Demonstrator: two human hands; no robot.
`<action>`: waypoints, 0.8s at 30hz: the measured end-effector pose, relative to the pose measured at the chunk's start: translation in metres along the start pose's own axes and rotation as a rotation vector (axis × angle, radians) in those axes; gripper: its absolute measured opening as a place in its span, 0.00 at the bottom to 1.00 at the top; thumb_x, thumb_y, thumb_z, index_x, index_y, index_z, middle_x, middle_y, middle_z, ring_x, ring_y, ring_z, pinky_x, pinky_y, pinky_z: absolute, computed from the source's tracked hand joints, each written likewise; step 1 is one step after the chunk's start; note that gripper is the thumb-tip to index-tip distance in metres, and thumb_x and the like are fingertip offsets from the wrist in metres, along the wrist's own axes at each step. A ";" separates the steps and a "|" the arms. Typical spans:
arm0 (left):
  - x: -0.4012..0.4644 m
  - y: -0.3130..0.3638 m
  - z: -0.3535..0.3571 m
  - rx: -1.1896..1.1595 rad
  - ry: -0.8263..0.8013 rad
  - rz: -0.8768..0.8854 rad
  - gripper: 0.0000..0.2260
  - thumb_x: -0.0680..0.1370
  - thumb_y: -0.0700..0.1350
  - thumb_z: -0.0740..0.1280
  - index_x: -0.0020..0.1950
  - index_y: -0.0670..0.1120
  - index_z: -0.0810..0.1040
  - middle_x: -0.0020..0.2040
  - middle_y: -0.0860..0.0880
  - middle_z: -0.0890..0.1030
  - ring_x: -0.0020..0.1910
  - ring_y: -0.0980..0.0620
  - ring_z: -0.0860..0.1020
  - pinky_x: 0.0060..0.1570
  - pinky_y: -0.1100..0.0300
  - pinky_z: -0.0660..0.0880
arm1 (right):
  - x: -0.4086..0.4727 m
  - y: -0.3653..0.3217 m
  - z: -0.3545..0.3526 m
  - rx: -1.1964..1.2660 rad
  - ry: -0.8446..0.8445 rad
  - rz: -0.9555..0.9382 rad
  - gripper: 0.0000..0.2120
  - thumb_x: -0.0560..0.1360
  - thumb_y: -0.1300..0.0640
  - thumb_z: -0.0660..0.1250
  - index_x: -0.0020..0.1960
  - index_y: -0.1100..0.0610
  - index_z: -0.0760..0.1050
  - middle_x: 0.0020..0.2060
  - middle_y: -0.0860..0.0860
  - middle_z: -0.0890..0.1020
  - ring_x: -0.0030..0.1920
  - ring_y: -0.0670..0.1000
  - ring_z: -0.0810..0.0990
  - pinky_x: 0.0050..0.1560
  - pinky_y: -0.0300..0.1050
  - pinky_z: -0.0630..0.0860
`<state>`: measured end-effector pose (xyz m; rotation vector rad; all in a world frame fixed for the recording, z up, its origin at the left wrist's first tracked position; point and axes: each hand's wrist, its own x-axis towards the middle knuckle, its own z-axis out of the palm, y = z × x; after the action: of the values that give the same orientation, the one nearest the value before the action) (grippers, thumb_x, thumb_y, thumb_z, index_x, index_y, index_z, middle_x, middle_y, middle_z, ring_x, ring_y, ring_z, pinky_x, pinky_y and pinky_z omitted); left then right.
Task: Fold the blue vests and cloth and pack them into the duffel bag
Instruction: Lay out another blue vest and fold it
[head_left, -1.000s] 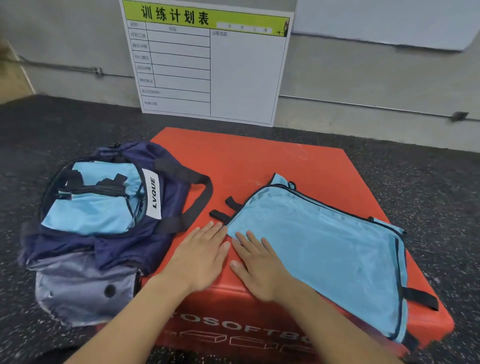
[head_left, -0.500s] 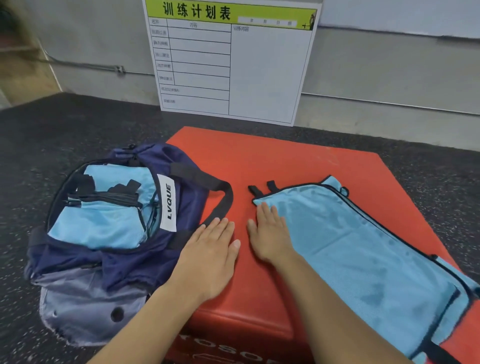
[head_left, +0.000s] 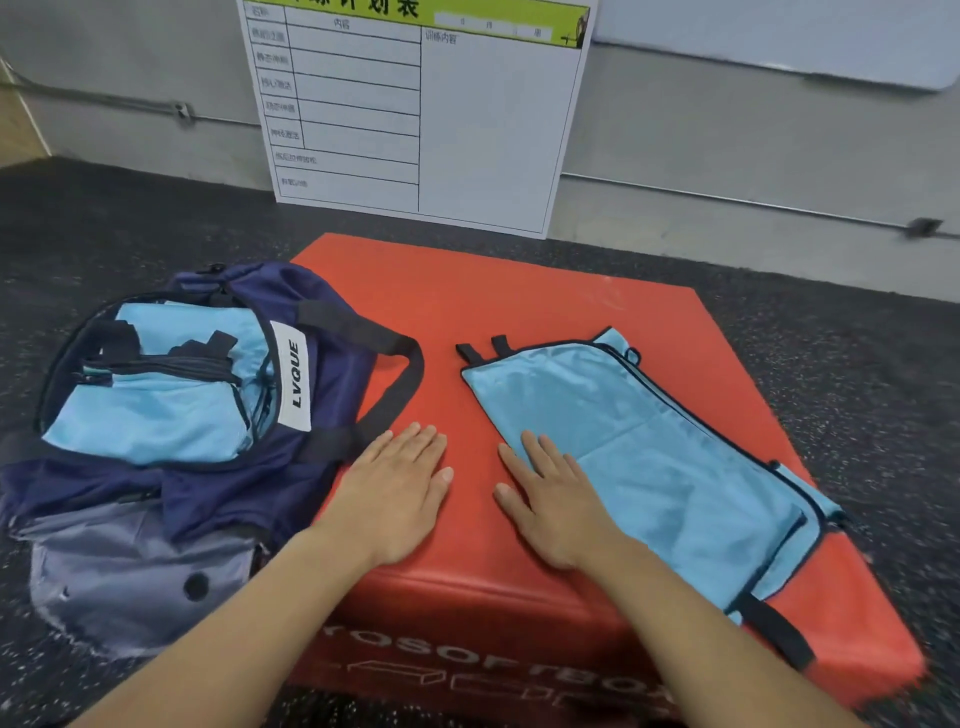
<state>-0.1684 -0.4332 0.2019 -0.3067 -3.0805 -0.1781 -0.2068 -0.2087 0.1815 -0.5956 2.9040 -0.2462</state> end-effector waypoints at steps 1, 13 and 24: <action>0.000 0.003 0.001 0.002 -0.006 0.009 0.43 0.72 0.62 0.27 0.83 0.48 0.55 0.82 0.51 0.56 0.81 0.54 0.51 0.80 0.55 0.44 | -0.013 0.007 0.000 0.006 0.001 -0.013 0.31 0.83 0.35 0.44 0.83 0.43 0.46 0.83 0.48 0.43 0.82 0.50 0.39 0.81 0.53 0.40; -0.003 0.026 0.003 -0.016 -0.013 0.062 0.44 0.70 0.62 0.27 0.83 0.48 0.54 0.83 0.51 0.55 0.81 0.54 0.49 0.79 0.56 0.43 | -0.092 0.037 0.010 -0.027 0.089 -0.064 0.30 0.85 0.38 0.41 0.84 0.48 0.42 0.81 0.40 0.40 0.78 0.37 0.32 0.81 0.49 0.39; 0.007 0.006 0.010 -0.020 0.012 0.025 0.43 0.72 0.62 0.28 0.83 0.49 0.55 0.82 0.52 0.55 0.81 0.55 0.49 0.79 0.57 0.42 | -0.032 0.000 0.014 0.074 0.097 0.033 0.39 0.78 0.33 0.31 0.84 0.52 0.44 0.83 0.45 0.43 0.81 0.45 0.37 0.81 0.51 0.39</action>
<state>-0.1742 -0.4251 0.1924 -0.3438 -3.0629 -0.2085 -0.1751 -0.1980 0.1722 -0.5379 2.9795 -0.3863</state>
